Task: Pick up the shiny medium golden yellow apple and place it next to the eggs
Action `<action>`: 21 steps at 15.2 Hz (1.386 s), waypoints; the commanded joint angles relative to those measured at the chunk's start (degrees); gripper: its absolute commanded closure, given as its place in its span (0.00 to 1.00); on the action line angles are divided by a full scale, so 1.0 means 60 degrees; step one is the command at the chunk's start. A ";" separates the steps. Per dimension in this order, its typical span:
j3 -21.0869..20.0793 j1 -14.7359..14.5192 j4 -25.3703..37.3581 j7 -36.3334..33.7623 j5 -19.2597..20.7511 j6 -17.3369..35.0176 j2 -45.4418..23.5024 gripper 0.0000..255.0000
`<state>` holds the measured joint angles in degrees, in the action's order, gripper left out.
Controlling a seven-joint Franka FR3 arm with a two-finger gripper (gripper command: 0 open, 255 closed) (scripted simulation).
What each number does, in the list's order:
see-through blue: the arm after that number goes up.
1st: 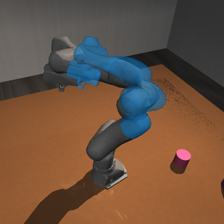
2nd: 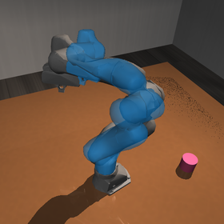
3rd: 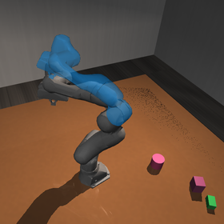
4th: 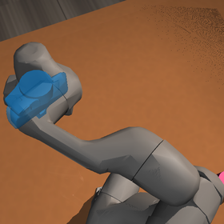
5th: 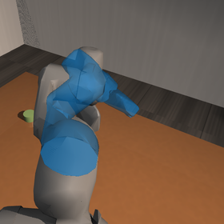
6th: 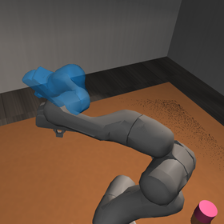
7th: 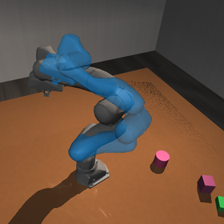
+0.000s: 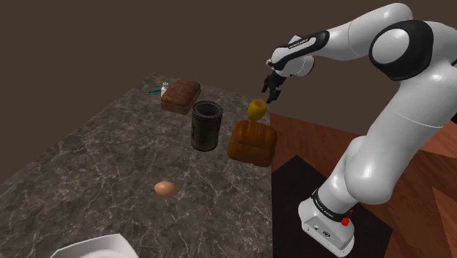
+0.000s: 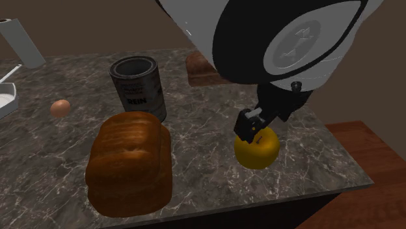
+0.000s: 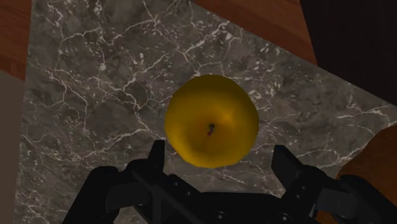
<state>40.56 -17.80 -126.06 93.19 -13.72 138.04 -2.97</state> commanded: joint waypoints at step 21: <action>-0.0218 0.0139 0.0066 0.0817 -0.1093 0.0553 -0.0917 1.00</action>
<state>39.26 -16.96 -125.65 98.09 -20.27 141.36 -8.47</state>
